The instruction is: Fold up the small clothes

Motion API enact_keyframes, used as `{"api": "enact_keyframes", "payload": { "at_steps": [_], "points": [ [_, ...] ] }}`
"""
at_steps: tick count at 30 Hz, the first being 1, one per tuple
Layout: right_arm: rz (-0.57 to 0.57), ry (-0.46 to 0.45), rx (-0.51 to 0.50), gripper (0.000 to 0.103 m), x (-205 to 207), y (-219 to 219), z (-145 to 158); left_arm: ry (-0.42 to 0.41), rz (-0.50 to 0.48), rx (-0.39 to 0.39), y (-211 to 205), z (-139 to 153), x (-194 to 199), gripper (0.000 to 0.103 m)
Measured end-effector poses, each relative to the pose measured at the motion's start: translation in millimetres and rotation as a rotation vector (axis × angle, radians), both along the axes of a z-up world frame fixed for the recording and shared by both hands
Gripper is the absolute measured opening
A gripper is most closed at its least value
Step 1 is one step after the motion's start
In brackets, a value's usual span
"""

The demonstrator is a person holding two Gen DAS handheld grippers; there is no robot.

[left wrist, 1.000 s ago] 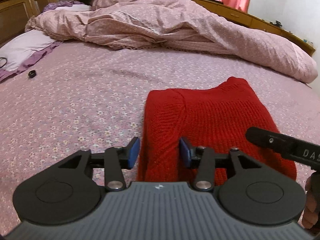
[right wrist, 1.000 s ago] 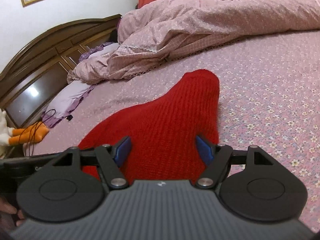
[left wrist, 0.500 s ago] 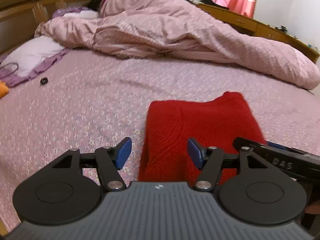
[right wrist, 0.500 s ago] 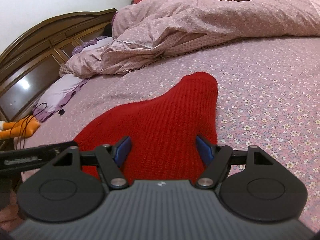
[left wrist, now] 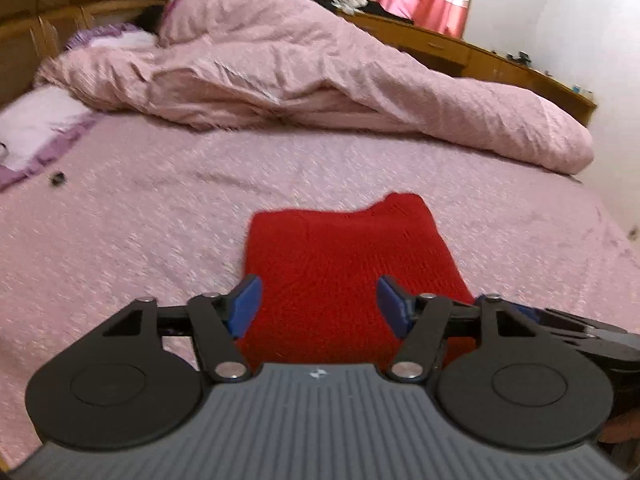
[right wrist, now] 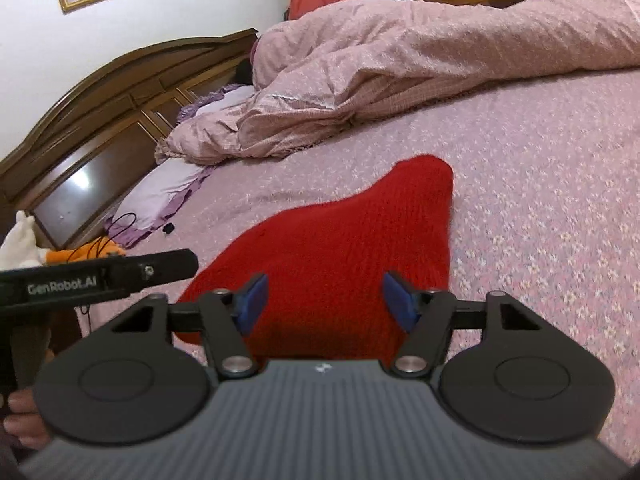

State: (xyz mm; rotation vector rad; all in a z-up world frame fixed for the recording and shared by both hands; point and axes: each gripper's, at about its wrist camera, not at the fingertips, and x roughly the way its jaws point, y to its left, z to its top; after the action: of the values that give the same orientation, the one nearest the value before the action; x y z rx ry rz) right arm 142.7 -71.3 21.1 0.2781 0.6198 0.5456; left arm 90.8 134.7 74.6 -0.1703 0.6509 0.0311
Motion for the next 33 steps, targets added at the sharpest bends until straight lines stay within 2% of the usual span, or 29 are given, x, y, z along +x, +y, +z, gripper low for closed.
{"api": "enact_keyframes", "payload": {
  "at_steps": [3, 6, 8, 10, 17, 20, 22, 23, 27, 28, 33],
  "points": [
    [0.005, 0.003, -0.015, 0.059, 1, 1, -4, 0.063, -0.005, -0.015, 0, -19, 9, 0.057],
    [0.019, 0.03, -0.006, 0.058, 1, 1, -9, 0.13, 0.024, -0.017, 4, -42, 15, 0.056],
    [0.037, 0.044, -0.011, 0.057, 0, 4, -15, 0.16, 0.042, -0.053, 10, -56, 17, 0.056],
    [0.05, 0.046, -0.026, 0.056, -3, 6, -20, 0.156, 0.051, -0.084, 15, -63, 16, 0.057],
    [0.049, 0.034, -0.05, 0.056, -3, 11, -23, 0.13, 0.053, -0.084, 16, -68, 15, 0.059],
    [0.052, 0.025, -0.058, 0.057, -5, 11, -21, 0.111, 0.066, -0.081, 16, -67, 12, 0.069],
    [0.047, 0.022, -0.056, 0.057, -5, 10, -20, 0.125, 0.109, -0.057, 16, -67, 14, 0.094],
    [0.043, 0.02, -0.055, 0.057, -5, 10, -19, 0.124, 0.137, -0.072, 19, -68, 14, 0.097],
    [0.025, 0.004, -0.042, 0.061, -7, 5, -16, 0.209, 0.167, -0.247, 42, -75, 18, 0.098],
    [0.027, 0.008, -0.031, 0.062, -7, 4, -16, 0.209, 0.174, -0.257, 45, -74, 17, 0.098],
    [0.013, 0.003, 0.024, 0.07, -6, -5, -11, 0.14, 0.17, -0.133, 43, -52, 12, 0.098]
  ]
}}
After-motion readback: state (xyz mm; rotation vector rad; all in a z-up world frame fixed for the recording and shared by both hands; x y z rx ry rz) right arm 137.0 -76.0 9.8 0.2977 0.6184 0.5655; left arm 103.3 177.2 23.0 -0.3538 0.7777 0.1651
